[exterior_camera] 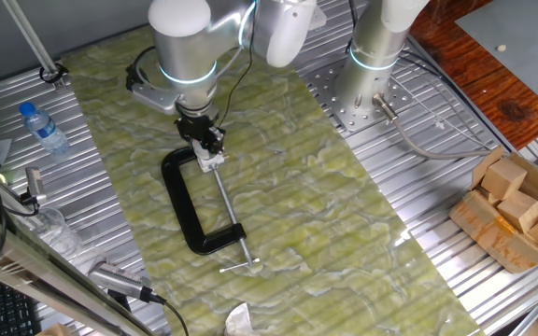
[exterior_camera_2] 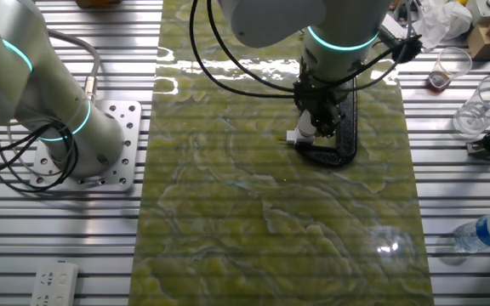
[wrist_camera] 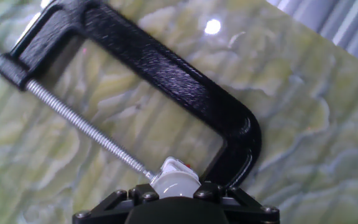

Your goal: Install the light bulb by rotating it

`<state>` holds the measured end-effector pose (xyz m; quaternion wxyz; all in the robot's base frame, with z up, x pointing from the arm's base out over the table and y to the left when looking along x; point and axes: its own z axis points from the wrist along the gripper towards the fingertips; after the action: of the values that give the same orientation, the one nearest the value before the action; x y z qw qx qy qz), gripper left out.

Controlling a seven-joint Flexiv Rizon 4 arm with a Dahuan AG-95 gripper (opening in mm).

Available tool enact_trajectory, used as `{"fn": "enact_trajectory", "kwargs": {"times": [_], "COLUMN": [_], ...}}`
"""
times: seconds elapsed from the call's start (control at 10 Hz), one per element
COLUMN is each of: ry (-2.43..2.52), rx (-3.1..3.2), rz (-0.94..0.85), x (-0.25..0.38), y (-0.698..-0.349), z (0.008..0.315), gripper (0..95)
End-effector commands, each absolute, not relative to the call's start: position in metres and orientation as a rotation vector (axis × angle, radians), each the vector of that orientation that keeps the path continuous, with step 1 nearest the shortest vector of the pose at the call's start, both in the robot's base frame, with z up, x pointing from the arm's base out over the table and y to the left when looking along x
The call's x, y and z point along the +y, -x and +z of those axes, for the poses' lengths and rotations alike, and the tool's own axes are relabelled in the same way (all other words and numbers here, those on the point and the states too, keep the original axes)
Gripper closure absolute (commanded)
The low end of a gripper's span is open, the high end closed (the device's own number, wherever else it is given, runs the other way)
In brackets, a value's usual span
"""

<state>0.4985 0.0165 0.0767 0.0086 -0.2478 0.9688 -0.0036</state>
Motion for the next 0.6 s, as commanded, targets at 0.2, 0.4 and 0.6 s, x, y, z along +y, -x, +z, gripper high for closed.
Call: {"fn": "enact_trajectory", "kwargs": {"times": [0.2, 0.4, 0.6], "ry": [0.376, 0.127, -0.027], "rx": [3.102, 3.127, 3.128], "rz": [-0.019, -0.029, -0.031], "x": [0.0169, 0.0166, 0.0158], "y": [-0.4975, -0.4972, -0.4963], "z": [0.0763, 0.0759, 0.0751], "gripper": [95.0, 95.0, 95.0]}}
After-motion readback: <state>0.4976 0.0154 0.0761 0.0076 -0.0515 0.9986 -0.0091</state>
